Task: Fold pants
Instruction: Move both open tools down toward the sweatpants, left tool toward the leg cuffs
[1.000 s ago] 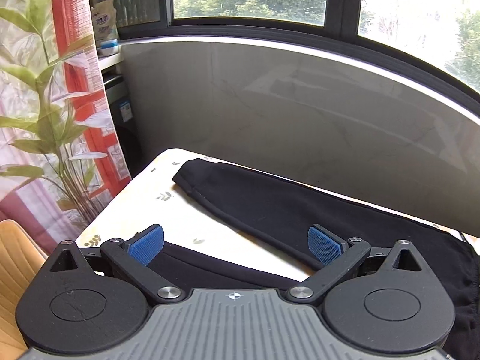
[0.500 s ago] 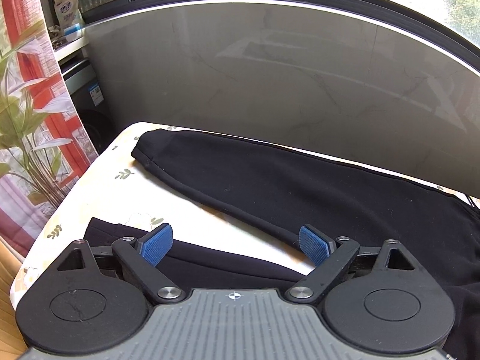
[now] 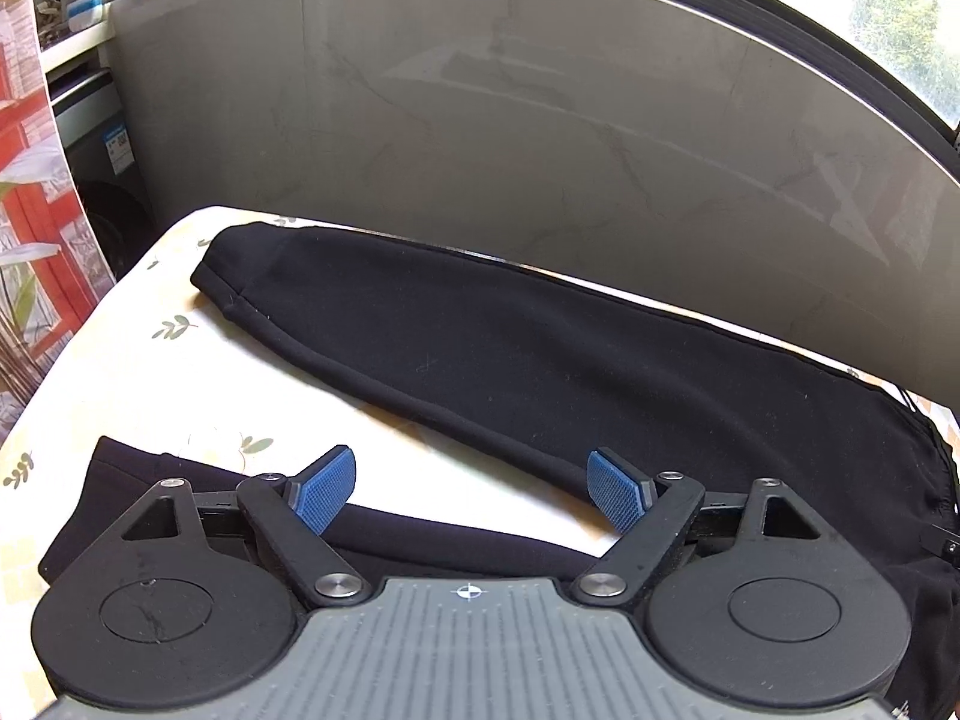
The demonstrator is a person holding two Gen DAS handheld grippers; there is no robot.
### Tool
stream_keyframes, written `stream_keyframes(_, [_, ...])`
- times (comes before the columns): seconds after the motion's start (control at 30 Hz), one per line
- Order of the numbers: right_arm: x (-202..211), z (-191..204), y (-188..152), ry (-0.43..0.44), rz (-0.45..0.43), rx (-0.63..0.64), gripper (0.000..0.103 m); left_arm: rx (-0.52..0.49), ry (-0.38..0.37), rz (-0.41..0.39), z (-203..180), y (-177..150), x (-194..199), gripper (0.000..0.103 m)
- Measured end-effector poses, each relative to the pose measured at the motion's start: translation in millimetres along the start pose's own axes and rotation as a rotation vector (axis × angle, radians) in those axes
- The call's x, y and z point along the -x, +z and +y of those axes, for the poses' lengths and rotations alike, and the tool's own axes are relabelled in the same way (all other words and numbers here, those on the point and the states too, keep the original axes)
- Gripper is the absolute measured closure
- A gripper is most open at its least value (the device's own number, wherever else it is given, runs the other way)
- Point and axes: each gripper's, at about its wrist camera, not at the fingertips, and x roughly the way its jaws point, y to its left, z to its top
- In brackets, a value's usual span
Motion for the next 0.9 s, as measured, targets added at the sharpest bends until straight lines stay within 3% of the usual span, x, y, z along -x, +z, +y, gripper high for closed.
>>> stream_keyframes(0.17, [9, -9, -29, -0.071, 0.015, -0.059, 0.0, -0.012, -0.051, 0.062, 17, -27, -18, 0.018])
stream_keyframes(0.33, [14, -8, -56, -0.146, 0.011, -0.038, 0.0, -0.034, -0.057, 0.115, 23, -46, -26, 0.018])
stream_keyframes(0.6, [13, -10, -65, -0.149, 0.025, -0.117, 0.0, -0.033, -0.055, 0.131, 27, -60, -35, 0.018])
stream_keyframes(0.9, [14, 14, -57, -0.147, -0.021, -0.069, 0.0, 0.129, -0.033, 0.131, 82, -67, -25, 0.018])
